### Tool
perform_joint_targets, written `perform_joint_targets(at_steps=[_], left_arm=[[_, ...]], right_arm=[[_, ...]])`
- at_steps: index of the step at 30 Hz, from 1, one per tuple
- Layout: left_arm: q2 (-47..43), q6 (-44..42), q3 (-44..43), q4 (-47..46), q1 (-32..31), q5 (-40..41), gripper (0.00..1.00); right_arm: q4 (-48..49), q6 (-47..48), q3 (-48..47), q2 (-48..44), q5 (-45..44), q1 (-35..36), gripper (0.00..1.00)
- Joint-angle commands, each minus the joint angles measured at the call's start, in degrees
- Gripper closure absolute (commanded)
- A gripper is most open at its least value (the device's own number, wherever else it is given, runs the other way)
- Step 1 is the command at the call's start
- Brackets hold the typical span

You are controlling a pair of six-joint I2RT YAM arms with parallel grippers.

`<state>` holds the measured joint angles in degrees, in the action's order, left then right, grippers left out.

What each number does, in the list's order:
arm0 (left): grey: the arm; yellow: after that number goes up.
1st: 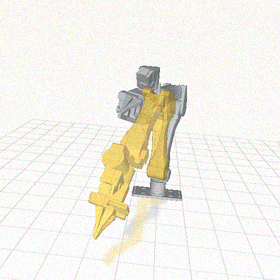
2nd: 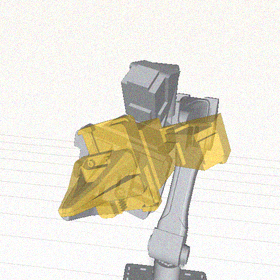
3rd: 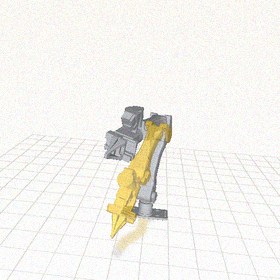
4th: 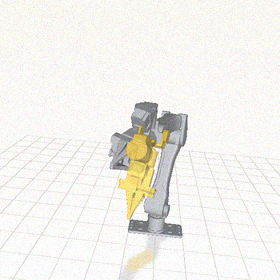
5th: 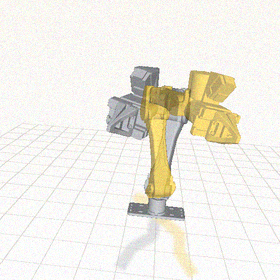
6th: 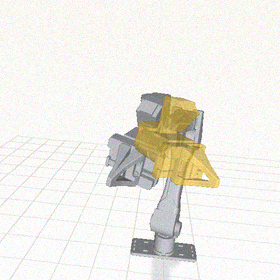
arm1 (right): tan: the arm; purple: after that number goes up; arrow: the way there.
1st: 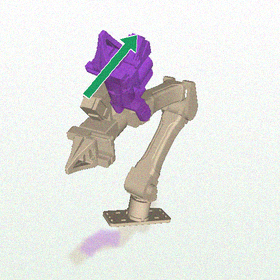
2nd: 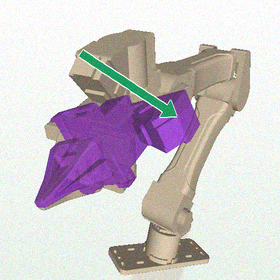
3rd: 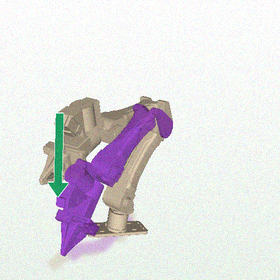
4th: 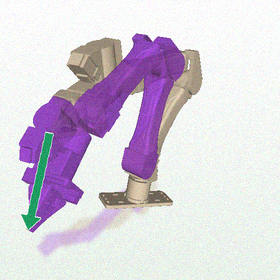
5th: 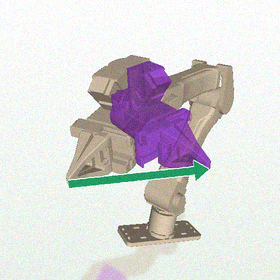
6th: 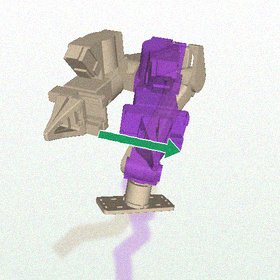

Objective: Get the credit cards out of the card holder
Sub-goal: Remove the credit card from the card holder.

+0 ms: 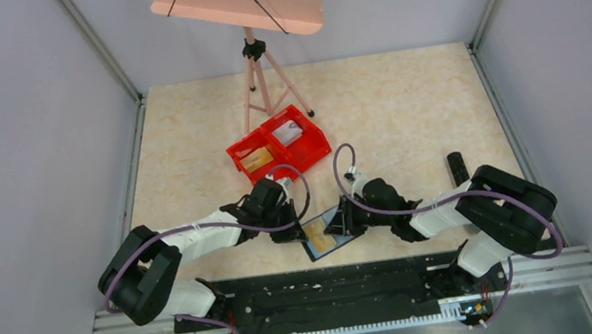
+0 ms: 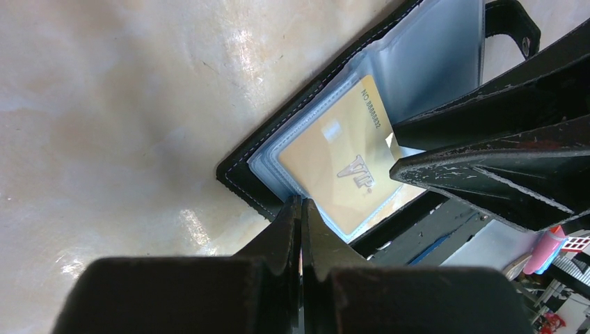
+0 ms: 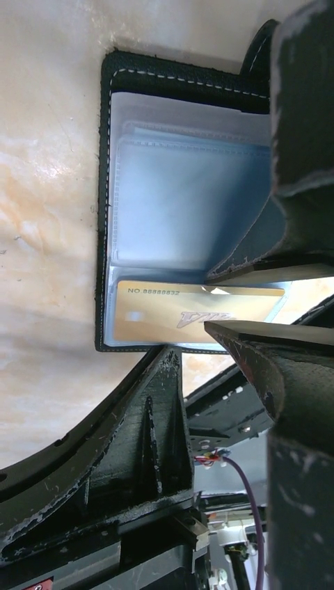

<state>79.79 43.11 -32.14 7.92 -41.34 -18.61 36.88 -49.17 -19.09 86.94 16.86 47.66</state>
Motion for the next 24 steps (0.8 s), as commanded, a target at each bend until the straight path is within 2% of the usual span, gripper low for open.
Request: perform_joint_targets(at_steps=[1,6,12,16,24], left_arm=[[1.2,-1.1,-0.1,-1.1,-0.3,0.5,1.00],[1.3,-1.0,0.2,-1.3,-0.3,0.9,1.00],[2.4,-0.9,0.4,-1.8,-0.3,0.8,1.00],[2.1,-0.7,0.6,-2.0,-0.3,0.8,1.00],[2.9,-1.3,0.5,-1.6,-0.3,1.5,1.00]], right_arm=[[3.4,-0.5,1.0,0.7,1.0,-0.6,0.76],[4.7,-0.8,1.7,0.6,0.7,-0.6,0.86],[8.6,-2.1,2.6,1.5,2.3,-0.7,0.91],[9.9,-2.5,2.9,2.3,2.8,-0.7,1.00],[10.6,-3.0,5.2,0.5,3.8,-2.6,1.00]])
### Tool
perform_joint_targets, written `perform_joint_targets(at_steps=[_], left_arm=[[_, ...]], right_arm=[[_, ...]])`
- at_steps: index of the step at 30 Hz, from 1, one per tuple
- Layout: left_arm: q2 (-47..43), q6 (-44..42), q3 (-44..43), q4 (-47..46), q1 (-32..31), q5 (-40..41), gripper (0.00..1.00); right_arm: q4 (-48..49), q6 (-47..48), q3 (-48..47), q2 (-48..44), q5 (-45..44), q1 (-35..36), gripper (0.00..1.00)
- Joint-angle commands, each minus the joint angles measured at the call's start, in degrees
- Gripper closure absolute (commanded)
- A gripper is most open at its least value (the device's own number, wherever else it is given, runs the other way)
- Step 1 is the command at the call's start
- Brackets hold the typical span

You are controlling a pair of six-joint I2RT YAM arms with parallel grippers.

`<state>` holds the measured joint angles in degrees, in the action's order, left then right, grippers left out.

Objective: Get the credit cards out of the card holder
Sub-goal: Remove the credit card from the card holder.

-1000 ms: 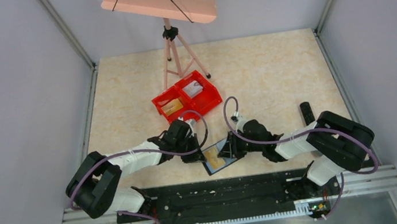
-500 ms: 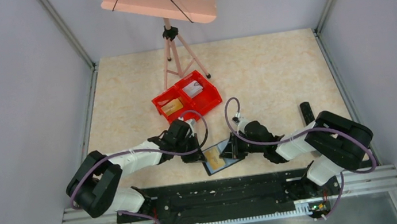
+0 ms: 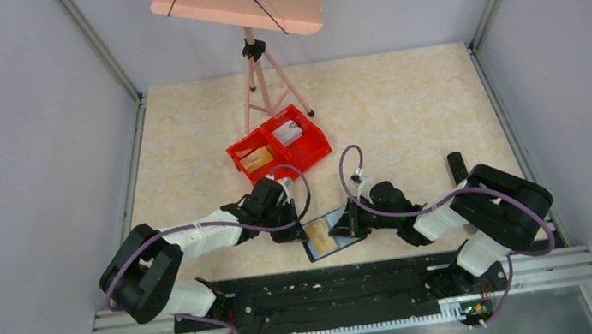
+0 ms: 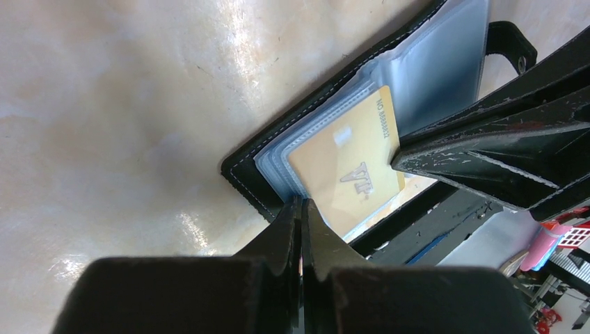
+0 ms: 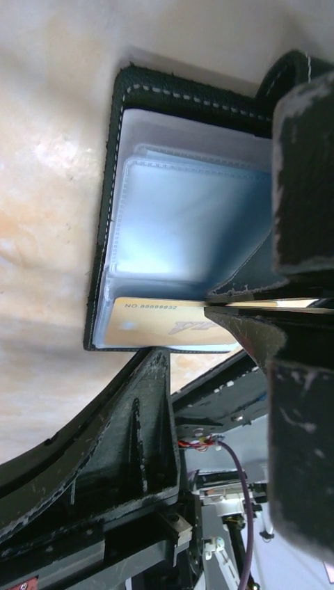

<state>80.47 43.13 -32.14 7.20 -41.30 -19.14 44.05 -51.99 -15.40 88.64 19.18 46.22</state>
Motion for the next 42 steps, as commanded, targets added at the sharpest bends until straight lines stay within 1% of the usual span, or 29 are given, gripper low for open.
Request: perform_joint_targets(at_steps=[1,9,14,20,28,36,42], left_arm=[[2.4,-1.3,0.6,-0.9,-0.4,2.1,1.00],[3.2,-1.6,0.5,-1.3,-0.4,2.4,1.00],[3.4,-1.7,0.7,-1.3,-0.4,2.8,1.00],[3.3,-1.6,0.7,-1.3,-0.4,2.7,1.00],[3.3,-1.7,0.7,-1.3,-0.4,2.8,1.00],[3.5,-1.7,0.7,-1.5,-0.4,2.8,1.00],[3.7,-1.9,0.6,-1.5,-0.4,2.8,1.00]], right_arm=[[3.1,-0.1,1.9,-1.8,1.4,-1.4,1.00],[1.7,0.0,4.0,-4.7,0.9,-2.4,1.00],[2.7,-1.2,4.6,-5.1,1.1,-3.2,1.00],[6.1,-4.2,6.3,-5.1,1.8,-4.6,1.00],[6.7,-5.2,6.9,-5.2,3.0,-5.8,1.00],[4.7,-3.0,6.0,-5.5,5.7,-6.6,1.00],[-1.1,0.6,3.0,-5.3,6.8,-7.4,1.00]])
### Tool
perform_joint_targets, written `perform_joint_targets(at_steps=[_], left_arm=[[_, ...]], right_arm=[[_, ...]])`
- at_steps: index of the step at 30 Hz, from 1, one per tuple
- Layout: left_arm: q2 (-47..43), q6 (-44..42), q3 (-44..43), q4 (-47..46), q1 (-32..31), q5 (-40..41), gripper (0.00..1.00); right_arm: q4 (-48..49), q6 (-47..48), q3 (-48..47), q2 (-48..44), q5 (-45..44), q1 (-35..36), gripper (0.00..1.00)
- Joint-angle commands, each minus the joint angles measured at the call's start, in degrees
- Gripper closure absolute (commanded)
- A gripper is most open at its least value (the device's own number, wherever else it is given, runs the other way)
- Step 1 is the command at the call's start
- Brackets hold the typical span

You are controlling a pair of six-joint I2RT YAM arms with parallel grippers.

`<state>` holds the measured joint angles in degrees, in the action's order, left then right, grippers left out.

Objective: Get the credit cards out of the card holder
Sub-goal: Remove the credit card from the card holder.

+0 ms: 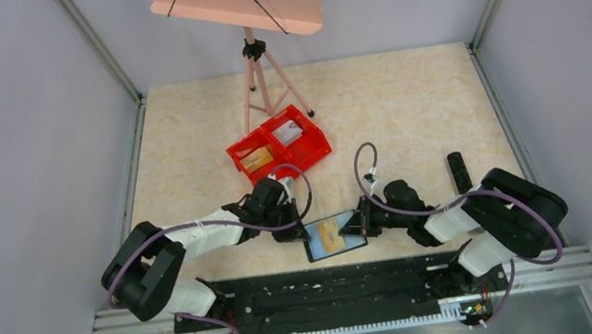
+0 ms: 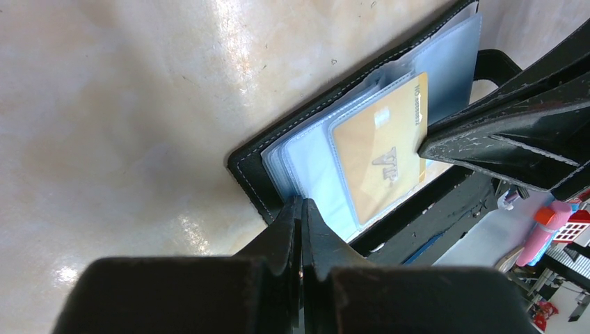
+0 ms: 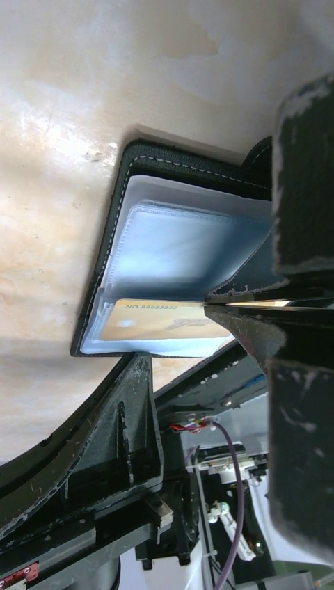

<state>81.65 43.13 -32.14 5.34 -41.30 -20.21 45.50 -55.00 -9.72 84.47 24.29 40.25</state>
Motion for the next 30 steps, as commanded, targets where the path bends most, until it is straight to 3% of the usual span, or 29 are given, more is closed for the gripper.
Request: perform_joint_targets(at_steps=[1,30], left_arm=[[2.5,-1.9,0.5,0.4,-0.4,3.9,1.00],[2.5,-2.7,-0.2,1.3,-0.4,4.0,1.00]], right_arm=[[-2.6,3.6,-2.8,-1.1,2.0,-1.9,1.00],[-0.7,1.5,-2.6,-3.0,9.1,-6.6,1.00]])
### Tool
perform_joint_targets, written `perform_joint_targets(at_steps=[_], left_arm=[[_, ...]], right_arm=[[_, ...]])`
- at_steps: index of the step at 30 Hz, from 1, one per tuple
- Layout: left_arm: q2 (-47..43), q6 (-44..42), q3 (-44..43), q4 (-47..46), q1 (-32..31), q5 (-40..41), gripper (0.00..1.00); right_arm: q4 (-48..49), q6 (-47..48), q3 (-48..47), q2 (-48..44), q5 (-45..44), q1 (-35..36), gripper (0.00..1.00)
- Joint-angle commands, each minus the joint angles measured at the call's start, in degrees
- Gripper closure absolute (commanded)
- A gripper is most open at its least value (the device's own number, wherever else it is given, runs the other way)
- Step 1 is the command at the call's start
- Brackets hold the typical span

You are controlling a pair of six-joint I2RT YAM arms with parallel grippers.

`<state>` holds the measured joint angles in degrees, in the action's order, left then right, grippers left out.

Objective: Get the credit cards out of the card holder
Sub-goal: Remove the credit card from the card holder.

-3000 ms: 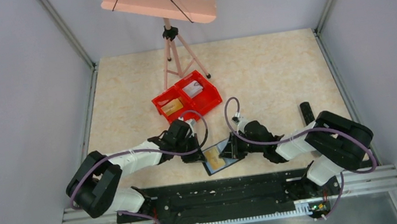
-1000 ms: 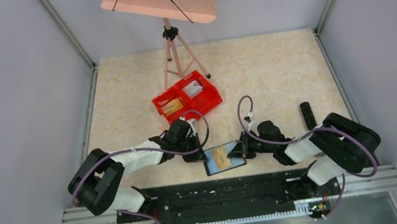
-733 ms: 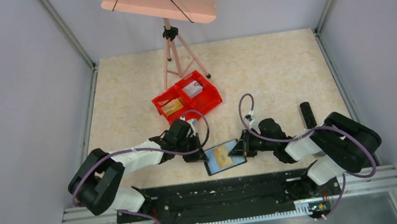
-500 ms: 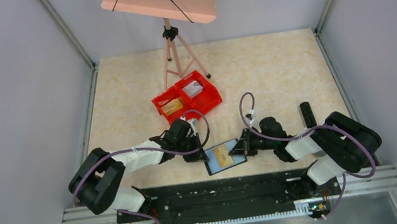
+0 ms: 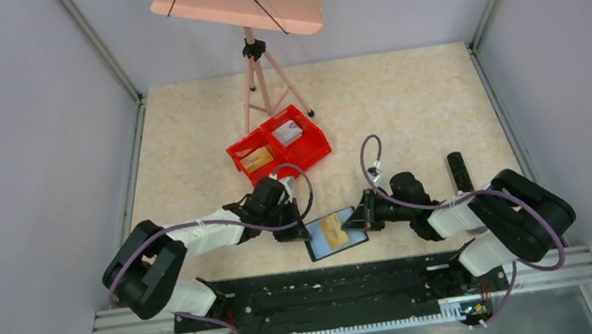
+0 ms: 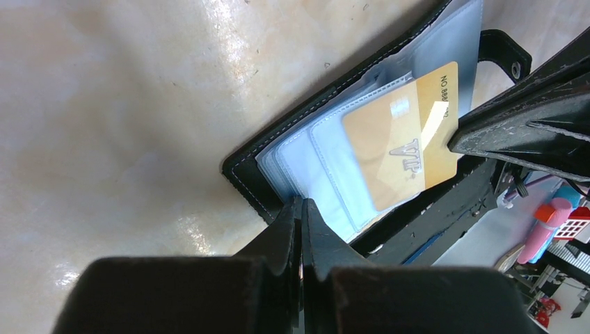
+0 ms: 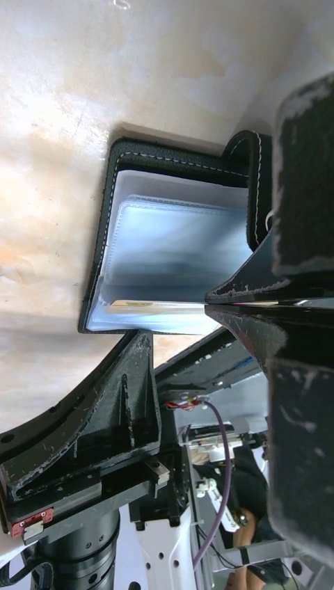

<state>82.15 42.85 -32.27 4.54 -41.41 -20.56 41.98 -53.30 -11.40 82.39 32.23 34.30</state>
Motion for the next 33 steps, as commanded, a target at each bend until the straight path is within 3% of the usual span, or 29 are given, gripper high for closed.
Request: perform_joint_targets(at_steps=[1,10,20,26,31,33], left_arm=[[2.0,-2.4,-0.1,2.2,-0.3,4.4,1.00],[2.0,-2.2,0.1,2.2,-0.3,4.5,1.00],[1.0,-0.9,-1.1,2.2,-0.3,2.5,1.00],[-3.8,-0.3,-5.2,5.5,-0.3,0.6,0.77],[-9.3,-1.8,-9.3,9.6,-0.2,1.9,0.54],[-11.6,-2.9,-10.3,10.5,-0.2,2.0,0.49]], right_arm=[[2.6,0.0,-0.9,-1.0,1.0,-0.6,1.00],[-7.7,4.1,-0.6,-6.8,-2.1,-2.5,1.00],[-30.3,9.7,-3.7,-25.4,-8.4,-6.0,1.00],[-36.3,11.0,-6.4,-30.8,-7.3,-6.7,1.00],[-32.9,11.7,-6.7,-30.9,0.2,-6.7,1.00],[-30.1,12.1,-6.4,-30.7,3.6,-6.6,1.00]])
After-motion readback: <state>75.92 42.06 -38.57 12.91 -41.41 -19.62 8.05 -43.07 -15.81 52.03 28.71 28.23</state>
